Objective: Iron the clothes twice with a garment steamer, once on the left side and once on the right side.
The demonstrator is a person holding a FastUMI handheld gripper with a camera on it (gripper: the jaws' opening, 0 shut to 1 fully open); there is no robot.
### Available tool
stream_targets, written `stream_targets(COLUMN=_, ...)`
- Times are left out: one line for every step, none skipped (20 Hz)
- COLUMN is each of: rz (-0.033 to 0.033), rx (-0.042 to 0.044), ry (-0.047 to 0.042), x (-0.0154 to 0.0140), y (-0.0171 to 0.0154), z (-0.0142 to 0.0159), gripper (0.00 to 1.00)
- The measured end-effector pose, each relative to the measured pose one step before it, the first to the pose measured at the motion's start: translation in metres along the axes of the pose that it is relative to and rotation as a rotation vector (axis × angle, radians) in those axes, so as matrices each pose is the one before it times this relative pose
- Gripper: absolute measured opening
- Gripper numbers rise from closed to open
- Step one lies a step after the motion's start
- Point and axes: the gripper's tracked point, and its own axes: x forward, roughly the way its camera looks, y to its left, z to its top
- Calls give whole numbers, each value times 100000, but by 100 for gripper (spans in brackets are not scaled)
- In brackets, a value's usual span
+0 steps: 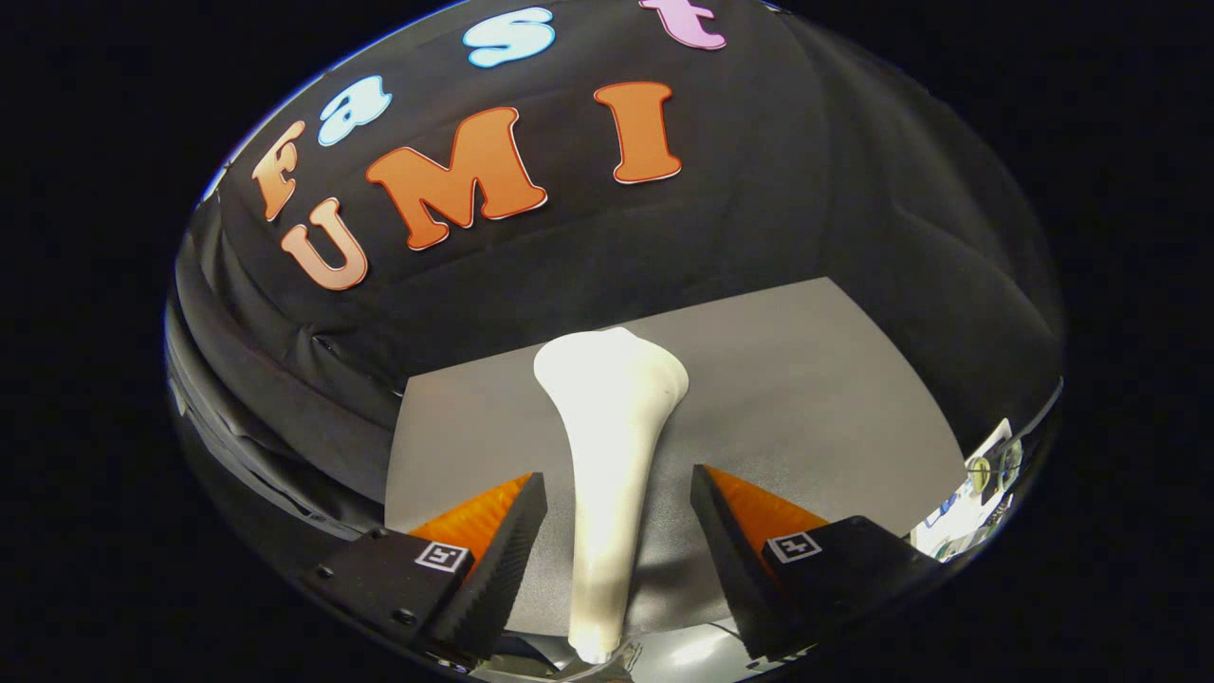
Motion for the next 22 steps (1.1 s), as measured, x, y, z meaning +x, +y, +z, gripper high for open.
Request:
stream_targets(rz=836, rx=763, ry=1349, x=390, y=134, z=-311, gripper=97)
stream_targets(rz=476, rx=370, ry=1928, x=443, y=3, z=-454, gripper=93)
stream_targets(rz=262, rx=486, ry=1510, x=394, y=-8, z=-280, gripper=89)
stream_targets(rz=381, rx=216, ry=1028, x=282, y=129, z=-22, gripper=85)
stream_targets(rz=-287, rx=403, ry=771, x=402, y=-88, z=-181, gripper=80)
stream_targets(rz=-798, rx=147, ry=685, x=203, y=-205, z=-32, gripper=75)
stream_targets(rz=-760, rx=54, ry=369, x=163, y=-275, z=-126, gripper=70)
stream_targets(rz=245, rx=459, ry=714, x=185, y=80, z=40, gripper=65)
stream_targets(rz=-318, rx=559, ry=753, x=-279, y=-115, z=-19, gripper=59)
stream_targets(rz=376, rx=746, ry=14, x=455, y=-75, z=-38, gripper=58)
stream_targets(rz=101, rx=603, ry=184, x=2, y=14, z=-38, gripper=58)
stream_targets(rz=11, rx=108, ry=-266, x=-91, y=61, z=2, gripper=56)
stream_targets(rz=-322, rx=498, ry=-97, x=117, y=-25, z=-116, gripper=55)
stream_targets(rz=-513, rx=1316, ry=-292, x=-171, y=-74, z=51, gripper=52)
stream_targets(rz=-576, rx=1080, ry=-237, x=-13, y=34, z=-17, gripper=51)
stream_targets(rz=-525, rx=-371, ry=-562, x=239, y=20, z=-9, gripper=50)
stream_targets(rz=-561, rx=-1050, ry=-428, x=-1, y=74, z=-68, gripper=49)
stream_targets(rz=-410, rx=-1773, ry=-1344, x=-115, y=76, z=189, gripper=48)
stream_targets(rz=-316, rx=-1416, ry=-631, x=152, y=-3, z=-230, gripper=46)
stream_targets(rz=-289, rx=418, ry=-699, x=-77, y=49, z=24, gripper=45)
stream_targets(rz=-677, rx=475, ry=-1519, x=-104, y=21, z=230, gripper=45)
stream_targets(rz=-706, rx=257, ry=-1159, x=-156, y=-40, z=110, gripper=45)
